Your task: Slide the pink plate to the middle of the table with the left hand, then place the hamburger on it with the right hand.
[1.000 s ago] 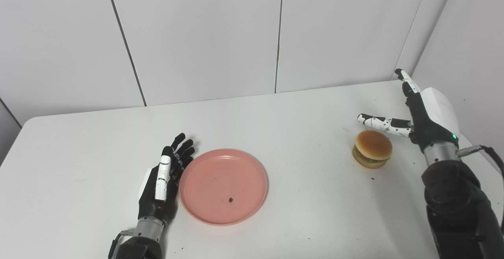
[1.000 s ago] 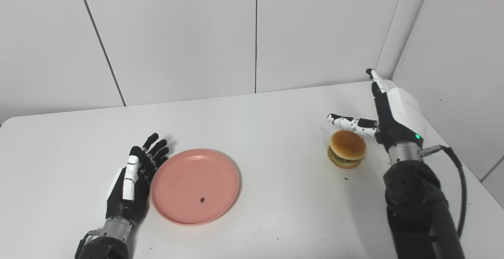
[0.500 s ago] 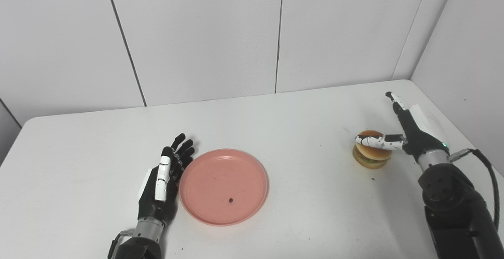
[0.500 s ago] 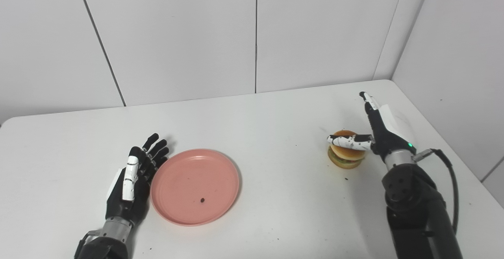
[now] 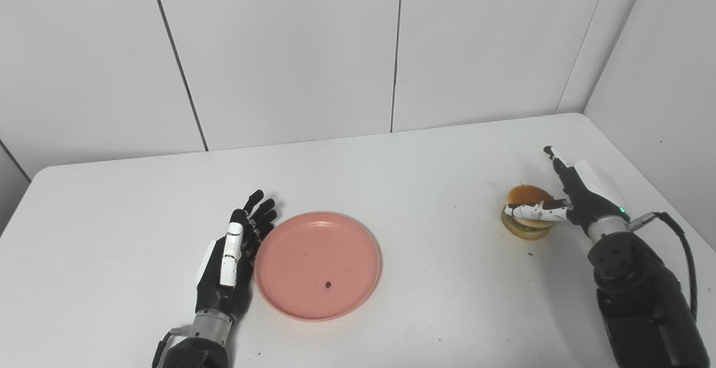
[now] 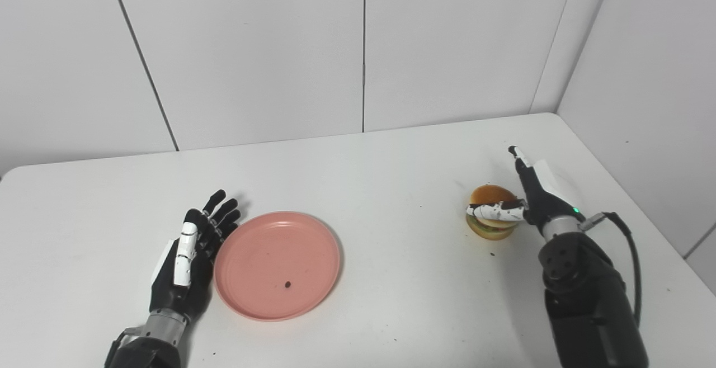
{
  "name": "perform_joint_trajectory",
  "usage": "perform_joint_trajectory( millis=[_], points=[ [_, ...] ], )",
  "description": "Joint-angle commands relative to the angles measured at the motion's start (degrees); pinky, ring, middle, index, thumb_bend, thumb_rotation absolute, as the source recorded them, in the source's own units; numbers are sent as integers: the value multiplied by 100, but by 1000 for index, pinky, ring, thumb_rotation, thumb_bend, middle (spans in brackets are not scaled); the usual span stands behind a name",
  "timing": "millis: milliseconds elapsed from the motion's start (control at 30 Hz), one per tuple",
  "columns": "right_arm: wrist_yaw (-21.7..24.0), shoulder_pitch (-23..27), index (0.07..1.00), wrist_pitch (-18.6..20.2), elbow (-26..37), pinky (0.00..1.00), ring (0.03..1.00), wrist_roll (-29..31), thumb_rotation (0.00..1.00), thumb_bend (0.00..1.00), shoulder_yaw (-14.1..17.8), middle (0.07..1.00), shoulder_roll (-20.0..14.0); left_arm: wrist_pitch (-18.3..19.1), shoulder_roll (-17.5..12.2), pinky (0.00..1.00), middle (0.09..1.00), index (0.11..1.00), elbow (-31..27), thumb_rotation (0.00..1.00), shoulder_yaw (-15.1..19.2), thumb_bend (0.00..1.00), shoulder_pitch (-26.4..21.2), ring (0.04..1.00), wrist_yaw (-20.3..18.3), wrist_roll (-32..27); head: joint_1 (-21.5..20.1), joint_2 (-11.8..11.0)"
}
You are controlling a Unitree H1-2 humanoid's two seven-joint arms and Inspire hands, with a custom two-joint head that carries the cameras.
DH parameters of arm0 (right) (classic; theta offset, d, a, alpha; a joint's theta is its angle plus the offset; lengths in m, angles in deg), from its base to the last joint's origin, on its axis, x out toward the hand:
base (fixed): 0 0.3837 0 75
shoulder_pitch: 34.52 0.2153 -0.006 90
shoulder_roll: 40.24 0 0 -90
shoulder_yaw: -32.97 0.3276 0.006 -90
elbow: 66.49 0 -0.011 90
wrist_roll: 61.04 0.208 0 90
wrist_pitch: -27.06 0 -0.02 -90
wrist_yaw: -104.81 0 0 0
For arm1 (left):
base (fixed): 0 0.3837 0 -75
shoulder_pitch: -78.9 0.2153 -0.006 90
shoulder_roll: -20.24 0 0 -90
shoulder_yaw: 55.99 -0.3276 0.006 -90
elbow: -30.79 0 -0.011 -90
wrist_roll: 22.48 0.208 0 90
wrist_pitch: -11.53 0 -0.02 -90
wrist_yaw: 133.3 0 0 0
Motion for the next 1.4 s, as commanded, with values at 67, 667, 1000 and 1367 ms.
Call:
perform_joint_trajectory(
  millis=[67,667,1000,1367],
  points=[
    [48,244,958,0,32,809,912,-454,355,935,-36,950,-69,184,-84,964,922,906,92,1000,11,622,230,936,0,-22,4,4],
    [432,151,792,-1,85,299,413,-759,159,815,-315,540,-224,218,-62,963,923,909,30,1000,18,616,234,934,-6,-36,34,46],
    [121,133,514,-1,90,119,207,-870,0,538,-478,469,-286,255,-42,948,914,902,-23,1000,15,616,246,927,42,2,47,55],
    [-646,129,522,-7,200,267,335,-530,0,523,-412,421,-182,224,-31,941,907,895,-2,982,7,613,230,920,63,32,82,74]
  ],
)
